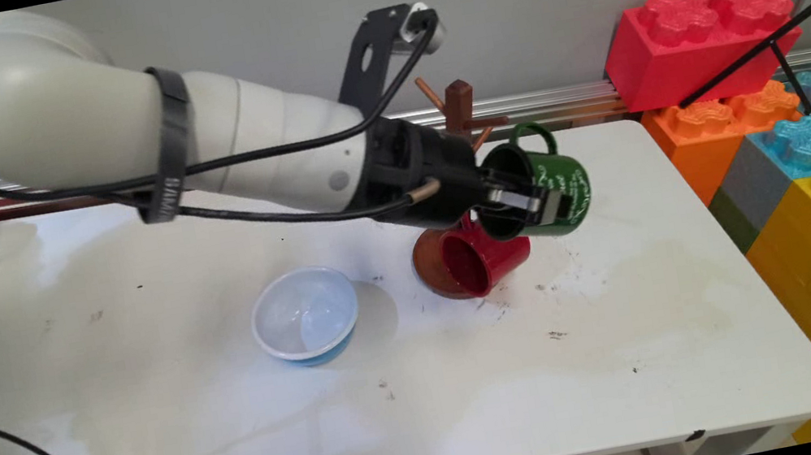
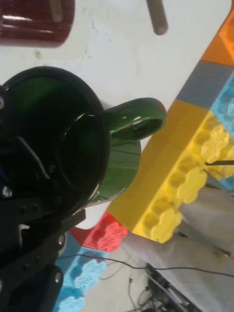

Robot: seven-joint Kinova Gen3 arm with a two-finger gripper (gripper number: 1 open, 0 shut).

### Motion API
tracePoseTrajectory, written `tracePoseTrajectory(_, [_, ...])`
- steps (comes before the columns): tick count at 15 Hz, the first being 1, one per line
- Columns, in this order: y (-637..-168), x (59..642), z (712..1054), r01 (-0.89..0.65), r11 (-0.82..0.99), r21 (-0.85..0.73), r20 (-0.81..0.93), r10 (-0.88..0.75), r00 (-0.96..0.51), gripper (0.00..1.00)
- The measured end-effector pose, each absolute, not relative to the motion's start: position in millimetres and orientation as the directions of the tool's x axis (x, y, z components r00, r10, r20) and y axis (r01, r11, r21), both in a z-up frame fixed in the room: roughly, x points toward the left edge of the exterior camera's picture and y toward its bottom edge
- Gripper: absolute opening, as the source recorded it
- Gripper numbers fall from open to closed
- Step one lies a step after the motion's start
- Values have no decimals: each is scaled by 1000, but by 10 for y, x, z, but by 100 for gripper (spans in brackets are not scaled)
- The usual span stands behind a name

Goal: Place the picked object on the table

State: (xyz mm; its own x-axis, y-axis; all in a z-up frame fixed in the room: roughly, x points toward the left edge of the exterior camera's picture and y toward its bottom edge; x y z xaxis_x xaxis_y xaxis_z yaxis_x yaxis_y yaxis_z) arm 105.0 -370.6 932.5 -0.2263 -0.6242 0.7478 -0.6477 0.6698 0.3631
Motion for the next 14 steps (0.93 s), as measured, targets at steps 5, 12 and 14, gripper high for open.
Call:
tracePoseTrajectory(5, [-3682,1213,9430,-639,706,307,733,-604,-314,0])
tracePoseTrajectory(12, [-3643,1415,9644,-607,761,229,685,-569,-456,0])
tracePoseTrajectory(14, [-3633,1458,9699,-598,774,210,667,-560,-492,0])
